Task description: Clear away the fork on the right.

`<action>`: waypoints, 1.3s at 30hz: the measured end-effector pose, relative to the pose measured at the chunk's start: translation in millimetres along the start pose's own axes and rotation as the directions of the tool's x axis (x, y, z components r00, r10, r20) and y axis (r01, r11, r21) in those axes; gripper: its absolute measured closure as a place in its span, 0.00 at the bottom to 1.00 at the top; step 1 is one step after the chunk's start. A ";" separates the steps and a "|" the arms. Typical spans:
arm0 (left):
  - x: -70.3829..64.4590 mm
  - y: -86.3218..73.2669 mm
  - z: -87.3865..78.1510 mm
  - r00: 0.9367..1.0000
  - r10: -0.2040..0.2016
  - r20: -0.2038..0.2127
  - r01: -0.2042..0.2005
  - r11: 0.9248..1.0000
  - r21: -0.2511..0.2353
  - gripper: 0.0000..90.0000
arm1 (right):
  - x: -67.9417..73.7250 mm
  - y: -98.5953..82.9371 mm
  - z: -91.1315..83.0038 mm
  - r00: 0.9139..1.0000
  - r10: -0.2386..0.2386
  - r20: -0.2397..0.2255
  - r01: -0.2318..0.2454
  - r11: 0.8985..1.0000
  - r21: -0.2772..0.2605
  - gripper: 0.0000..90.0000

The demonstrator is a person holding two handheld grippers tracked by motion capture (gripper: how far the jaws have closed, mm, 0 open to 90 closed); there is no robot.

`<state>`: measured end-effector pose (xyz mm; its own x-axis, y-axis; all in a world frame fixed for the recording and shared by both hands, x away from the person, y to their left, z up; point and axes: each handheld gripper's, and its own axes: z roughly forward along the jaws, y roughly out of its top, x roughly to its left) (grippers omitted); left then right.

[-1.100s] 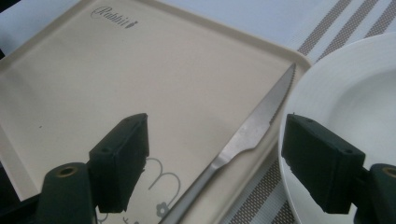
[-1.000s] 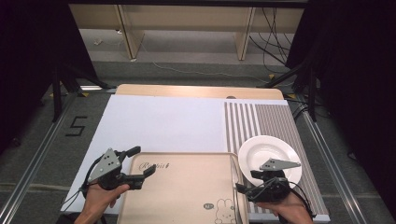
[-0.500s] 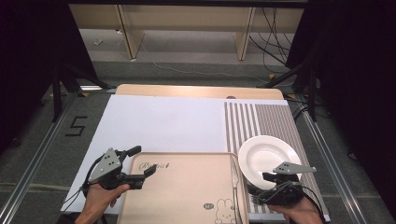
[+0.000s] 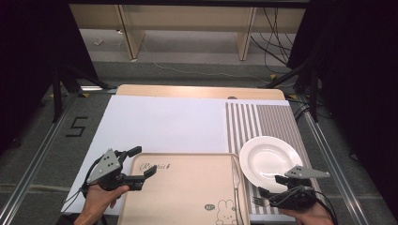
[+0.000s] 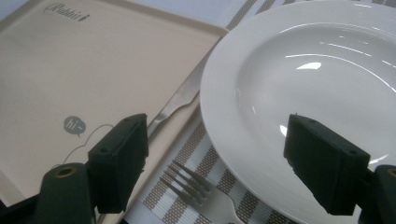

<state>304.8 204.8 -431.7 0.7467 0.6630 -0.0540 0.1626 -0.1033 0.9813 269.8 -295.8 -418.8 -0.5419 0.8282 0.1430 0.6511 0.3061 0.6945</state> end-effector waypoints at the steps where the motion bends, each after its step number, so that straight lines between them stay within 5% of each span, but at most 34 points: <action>1: 0.0 0.1 0.5 1.000 -0.002 0.000 0.002 1.000 -0.002 0.17 | 0.5 -0.5 -1.7 1.000 0.017 0.006 -0.017 1.000 0.020 0.26; 6: -1.5 0.3 1.4 1.000 0.010 0.004 -0.010 1.000 0.001 0.17 | -4.5 -5.2 -7.3 0.999 0.032 0.012 -0.032 0.999 0.005 0.26; 8: -1.1 0.2 1.4 1.000 0.006 0.004 -0.006 1.000 -0.001 0.17 | -9.2 -6.5 -6.5 1.000 -0.011 0.014 0.011 1.000 -0.014 0.26; 11: -0.3 0.1 1.5 1.000 0.000 0.004 0.000 1.000 0.000 0.17 | -7.9 -9.3 -11.8 0.998 0.048 0.028 -0.049 0.999 0.022 0.26; 14: -0.5 0.4 1.1 1.000 0.006 0.005 -0.006 1.000 -0.003 0.17 | -12.7 -11.4 -12.2 1.000 0.006 0.030 -0.007 1.000 0.010 0.26; 19: -1.3 0.3 1.1 1.000 0.004 0.008 -0.004 1.000 -0.005 0.17 | -15.1 -16.5 -16.5 0.996 0.064 0.059 -0.065 0.998 0.016 0.26; 23: -1.2 0.5 1.3 1.000 0.005 0.012 -0.005 1.000 -0.005 0.17 | -23.4 -21.0 -20.5 0.997 0.029 0.068 -0.032 0.999 0.039 0.26; 26: -1.2 1.3 1.5 1.000 0.013 0.015 -0.012 1.000 -0.006 0.17 | -24.9 -24.9 -24.7 0.993 0.077 0.091 -0.082 0.995 0.056 0.26; 33: -2.0 1.3 1.9 1.000 0.014 0.019 -0.014 1.000 -0.005 0.17 | -30.5 -31.0 -27.1 0.993 0.061 0.099 -0.070 0.994 0.089 0.26; 34: -1.9 1.4 1.9 1.000 0.015 0.019 -0.015 1.000 -0.005 0.17 | -33.4 -32.3 -26.8 0.994 0.018 0.104 -0.027 0.996 0.088 0.26; 37: -1.9 1.7 2.1 1.000 0.016 0.021 -0.016 1.000 -0.006 0.17 | -32.2 -32.2 -28.1 0.994 0.038 0.105 -0.050 0.992 0.119 0.26; 39: -2.1 1.6 2.2 1.000 0.017 0.021 -0.017 1.000 -0.004 0.17 | -29.7 -33.6 -27.0 0.990 0.098 0.103 -0.109 0.987 0.115 0.27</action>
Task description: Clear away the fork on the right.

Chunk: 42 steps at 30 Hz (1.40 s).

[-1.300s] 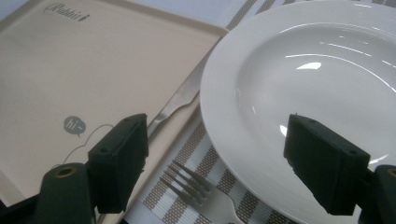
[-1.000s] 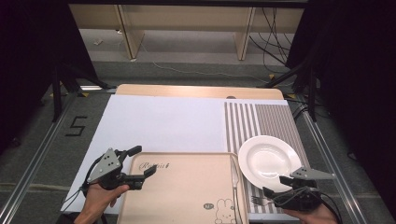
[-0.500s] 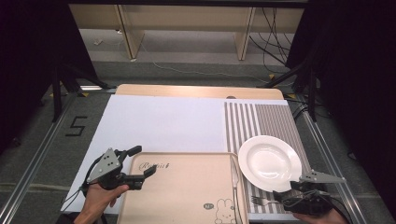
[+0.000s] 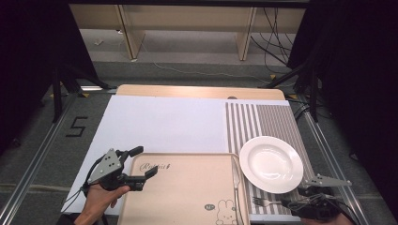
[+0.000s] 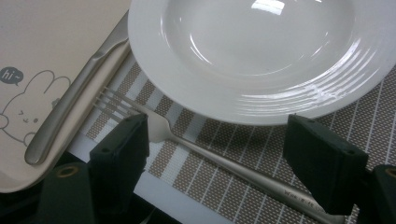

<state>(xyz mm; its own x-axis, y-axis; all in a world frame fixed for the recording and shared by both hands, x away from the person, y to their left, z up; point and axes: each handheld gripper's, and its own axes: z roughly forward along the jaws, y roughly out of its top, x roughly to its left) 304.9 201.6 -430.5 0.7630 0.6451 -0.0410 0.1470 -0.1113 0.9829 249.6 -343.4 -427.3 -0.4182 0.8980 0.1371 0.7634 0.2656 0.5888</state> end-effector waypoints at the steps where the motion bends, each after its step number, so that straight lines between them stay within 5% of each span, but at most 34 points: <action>1: 0.1 0.0 0.2 1.000 0.003 0.002 -0.003 1.000 0.001 0.17 | -0.8 -0.2 0.9 1.000 -0.007 -0.002 0.007 1.000 -0.006 0.27; 3: 0.3 -0.2 0.3 1.000 0.003 0.000 -0.003 1.000 0.003 0.17 | -3.4 -0.2 1.6 0.999 -0.039 -0.001 0.039 0.999 0.021 0.27; 5: 1.1 -0.4 0.9 1.000 -0.003 -0.002 0.003 1.000 0.003 0.17 | 3.0 0.3 -0.3 0.999 0.029 0.013 -0.030 0.995 0.100 0.27; 12: 1.0 -0.4 0.8 1.000 0.000 0.002 0.000 1.000 0.002 0.17 | 1.4 1.6 7.6 1.000 0.011 0.016 -0.014 0.990 0.141 0.30; 15: 1.2 -0.2 0.6 1.000 -0.001 0.002 0.001 1.000 0.001 0.17 | 0.0 1.0 11.2 0.998 -0.052 0.029 0.046 0.986 0.158 0.30; 19: 1.1 -0.4 1.0 1.000 0.002 0.001 -0.002 1.000 0.004 0.17 | 1.2 0.9 15.6 0.998 -0.044 0.037 0.037 0.984 0.172 0.30; 21: 1.4 -0.6 1.5 1.000 0.002 0.001 -0.002 1.000 0.008 0.17 | -1.8 0.9 19.4 0.996 -0.082 0.040 0.074 0.984 0.165 0.30; 23: 1.5 -0.7 1.7 1.000 -0.001 -0.001 0.001 1.000 0.012 0.17 | -1.0 1.9 19.0 0.997 -0.069 0.046 0.059 0.977 0.205 0.31; 26: 1.4 -0.7 1.6 1.000 -0.001 -0.001 0.001 1.000 0.010 0.17 | -3.4 2.0 23.4 0.993 -0.106 0.055 0.095 0.978 0.184 0.32; 31: 1.4 -0.7 1.7 1.000 0.000 0.000 0.000 1.000 0.011 0.17 | 2.9 5.1 28.8 0.990 -0.118 0.082 0.094 0.965 0.246 0.35; 32: 1.5 -0.7 1.7 1.000 0.000 -0.001 0.000 1.000 0.011 0.17 | -0.2 6.1 29.0 0.983 -0.169 0.068 0.147 0.956 0.254 0.35; 34: 1.5 -0.8 1.8 1.000 -0.001 -0.001 0.001 1.000 0.012 0.17 | 0.8 7.0 29.8 0.982 -0.170 0.078 0.143 0.951 0.275 0.37; 38: 1.2 -0.6 2.1 1.000 0.002 0.001 -0.002 1.000 0.011 0.17 | 2.1 6.9 32.4 0.984 -0.157 0.079 0.127 0.947 0.296 0.39; 42: 1.4 -0.4 2.0 1.000 0.001 0.005 -0.001 1.000 0.008 0.17 | 0.5 7.6 32.2 0.979 -0.194 0.060 0.167 0.937 0.308 0.40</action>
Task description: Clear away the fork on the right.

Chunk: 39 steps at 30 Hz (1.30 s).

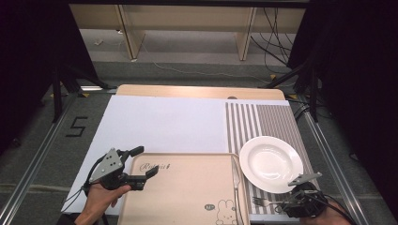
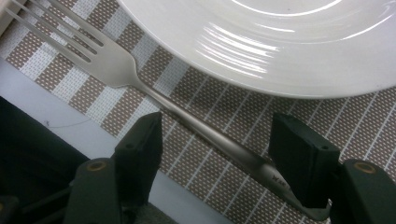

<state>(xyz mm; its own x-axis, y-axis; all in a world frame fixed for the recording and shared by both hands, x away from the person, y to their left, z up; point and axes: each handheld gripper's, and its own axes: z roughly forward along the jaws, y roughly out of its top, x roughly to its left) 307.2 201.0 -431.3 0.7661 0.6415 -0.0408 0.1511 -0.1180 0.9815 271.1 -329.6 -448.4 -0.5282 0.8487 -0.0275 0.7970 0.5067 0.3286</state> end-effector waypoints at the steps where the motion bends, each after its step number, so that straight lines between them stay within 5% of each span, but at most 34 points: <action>1: -0.3 0.1 -0.1 1.000 -0.001 -0.001 0.001 1.000 -0.002 0.17 | 0.6 0.6 2.6 1.000 0.016 0.001 -0.016 0.999 -0.028 0.41; 12: 0.1 -0.4 0.4 1.000 0.000 -0.009 0.000 1.000 0.003 0.18 | 1.4 4.8 5.3 1.000 -0.029 -0.011 0.030 0.998 0.059 0.49; 16: 0.1 -0.6 0.6 1.000 0.001 -0.009 -0.001 1.000 0.004 0.17 | -2.9 7.1 7.7 0.995 -0.095 -0.001 0.095 0.995 0.038 0.52; 17: 0.1 -0.6 0.7 1.000 0.002 -0.009 -0.002 1.000 0.005 0.17 | 0.3 7.5 6.0 0.999 -0.048 -0.012 0.048 0.996 0.070 0.52; 21: 0.1 -0.5 0.5 1.000 0.004 -0.012 -0.004 1.000 0.007 0.18 | -5.1 9.2 8.6 0.993 -0.115 -0.014 0.116 0.992 0.040 0.57; 22: 0.1 -0.5 0.4 1.000 0.010 -0.015 -0.010 1.000 0.008 0.18 | -1.5 8.9 6.4 0.997 -0.077 -0.026 0.079 0.994 0.077 0.57; 23: 0.0 -0.6 0.3 1.000 0.019 -0.018 -0.019 1.000 0.013 0.18 | -4.3 9.9 8.4 0.993 -0.118 -0.018 0.119 0.992 0.047 0.57; 25: -0.3 -0.6 0.4 1.000 0.017 -0.019 -0.017 1.000 0.012 0.18 | -1.5 10.2 7.7 0.996 -0.080 -0.026 0.082 0.994 0.068 0.58; 26: -0.4 -0.6 0.4 1.000 0.017 -0.018 -0.017 1.000 0.010 0.18 | -3.2 10.5 8.6 0.993 -0.114 -0.023 0.115 0.992 0.052 0.60; 29: -0.2 -0.6 0.4 1.000 0.019 -0.019 -0.019 1.000 0.012 0.18 | 1.4 10.1 6.8 0.995 -0.095 -0.027 0.097 0.993 0.072 0.63; 31: -0.3 -0.6 0.3 1.000 0.020 -0.023 -0.020 1.000 0.010 0.18 | 0.0 10.7 7.4 0.990 -0.142 -0.019 0.143 0.988 0.054 0.67; 33: -0.2 -0.4 0.4 1.000 0.021 -0.023 -0.021 1.000 0.009 0.18 | 5.5 11.0 5.7 0.993 -0.116 -0.011 0.117 0.990 0.082 0.72; 39: -0.8 -0.3 0.4 0.999 0.030 -0.021 -0.030 1.000 0.011 0.18 | 5.5 11.1 6.8 0.985 -0.171 -0.009 0.171 0.983 0.069 0.76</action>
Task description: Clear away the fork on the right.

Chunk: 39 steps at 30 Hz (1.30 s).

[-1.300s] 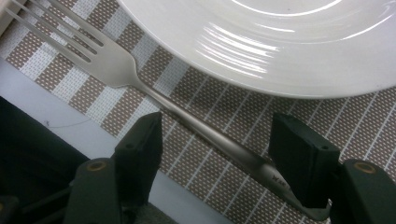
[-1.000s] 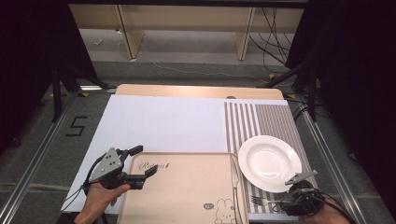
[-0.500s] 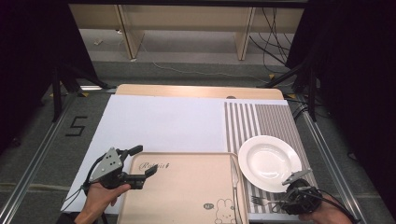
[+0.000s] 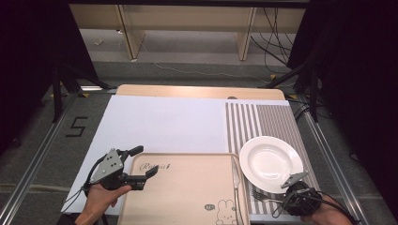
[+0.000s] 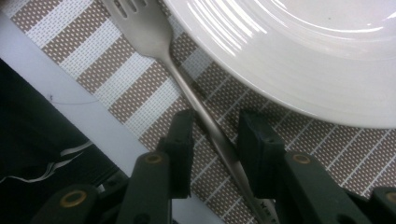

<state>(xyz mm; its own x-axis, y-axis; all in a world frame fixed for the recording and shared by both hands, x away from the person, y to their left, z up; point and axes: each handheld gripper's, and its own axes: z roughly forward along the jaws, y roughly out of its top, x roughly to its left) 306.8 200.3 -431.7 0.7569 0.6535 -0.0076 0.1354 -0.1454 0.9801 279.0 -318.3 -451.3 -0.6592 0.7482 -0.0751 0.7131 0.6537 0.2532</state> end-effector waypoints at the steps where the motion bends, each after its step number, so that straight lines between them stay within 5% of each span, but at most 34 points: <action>1: 0.0 -0.1 0.1 1.000 0.000 0.000 0.000 1.000 0.001 0.18 | 1.8 0.5 -1.2 1.000 0.013 -0.008 -0.013 1.000 0.018 0.77; 10: 0.1 -0.2 0.0 1.000 -0.001 0.001 0.001 1.000 0.001 0.18 | 0.7 7.6 1.2 0.992 -0.119 -0.040 0.121 0.992 0.038 0.88; 23: 0.4 -0.3 -0.1 1.000 -0.012 0.004 0.012 1.000 -0.004 0.18 | 3.5 15.1 2.0 0.986 -0.159 -0.047 0.163 0.982 0.095 0.93; 39: 0.1 0.0 -0.1 1.000 -0.009 0.007 0.009 1.000 -0.004 0.18 | 15.3 17.8 -4.1 0.973 -0.222 -0.067 0.227 0.971 0.074 0.94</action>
<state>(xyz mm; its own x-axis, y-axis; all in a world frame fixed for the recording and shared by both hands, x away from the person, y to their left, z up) 306.8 200.4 -431.7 0.7604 0.6492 -0.0180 0.1395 -0.1363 0.9808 280.7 -295.6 -443.9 -0.8157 0.5748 -0.0651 0.5604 0.8131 0.1574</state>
